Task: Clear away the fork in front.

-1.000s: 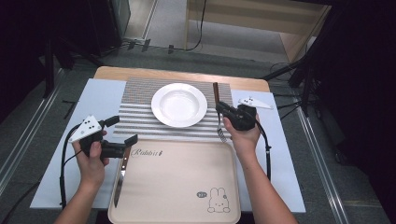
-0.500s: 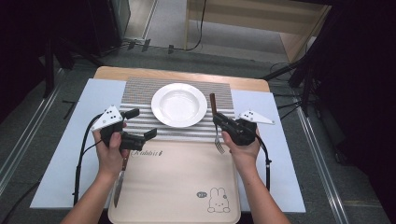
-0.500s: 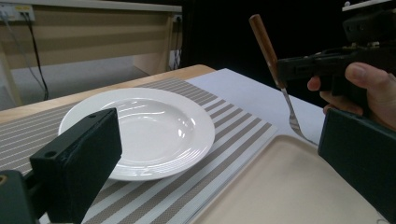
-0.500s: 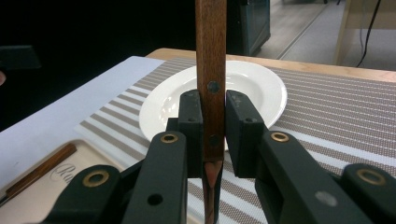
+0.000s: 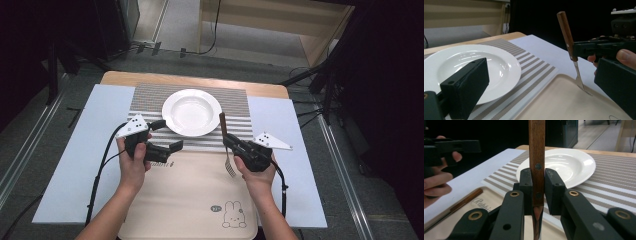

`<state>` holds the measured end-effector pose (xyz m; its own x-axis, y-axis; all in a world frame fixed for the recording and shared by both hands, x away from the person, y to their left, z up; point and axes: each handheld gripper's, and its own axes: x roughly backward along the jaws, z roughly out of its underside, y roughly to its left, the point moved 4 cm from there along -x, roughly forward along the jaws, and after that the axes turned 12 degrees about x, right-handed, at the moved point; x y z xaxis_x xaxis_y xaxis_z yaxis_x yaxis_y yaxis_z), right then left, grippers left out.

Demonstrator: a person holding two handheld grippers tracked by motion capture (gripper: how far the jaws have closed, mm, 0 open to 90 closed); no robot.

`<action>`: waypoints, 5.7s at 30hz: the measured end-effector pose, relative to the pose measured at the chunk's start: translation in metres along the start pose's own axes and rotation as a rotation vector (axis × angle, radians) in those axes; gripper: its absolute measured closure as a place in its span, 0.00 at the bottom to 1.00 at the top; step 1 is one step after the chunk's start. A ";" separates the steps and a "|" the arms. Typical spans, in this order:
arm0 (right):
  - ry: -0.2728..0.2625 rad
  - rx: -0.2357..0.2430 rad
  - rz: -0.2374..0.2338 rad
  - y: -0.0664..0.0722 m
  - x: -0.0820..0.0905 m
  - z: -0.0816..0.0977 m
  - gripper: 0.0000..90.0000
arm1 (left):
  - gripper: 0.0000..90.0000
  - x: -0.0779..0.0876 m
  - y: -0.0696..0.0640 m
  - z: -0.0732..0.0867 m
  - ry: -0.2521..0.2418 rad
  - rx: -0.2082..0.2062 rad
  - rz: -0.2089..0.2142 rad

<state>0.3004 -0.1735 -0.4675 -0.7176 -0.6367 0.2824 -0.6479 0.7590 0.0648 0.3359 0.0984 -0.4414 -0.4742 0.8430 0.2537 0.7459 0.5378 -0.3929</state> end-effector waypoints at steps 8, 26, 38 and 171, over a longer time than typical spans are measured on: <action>-0.013 0.016 -0.023 0.013 0.002 0.003 0.85 | 0.15 -0.015 -0.015 -0.001 0.008 0.074 0.042; -0.007 0.091 -0.040 0.039 -0.005 0.007 0.85 | 0.50 -0.048 -0.042 0.005 0.068 0.122 0.093; 0.019 0.138 -0.009 0.052 -0.013 0.009 0.85 | 0.67 -0.054 -0.043 0.007 0.077 0.195 0.100; -0.017 0.055 0.361 -0.099 0.149 0.100 0.00 | 0.52 0.045 0.040 0.075 0.420 0.053 -0.283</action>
<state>0.2323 -0.3570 -0.5277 -0.9063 -0.3316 0.2621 -0.3646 0.9270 -0.0876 0.3096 0.1579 -0.5126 -0.4169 0.5963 0.6860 0.5855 0.7534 -0.2991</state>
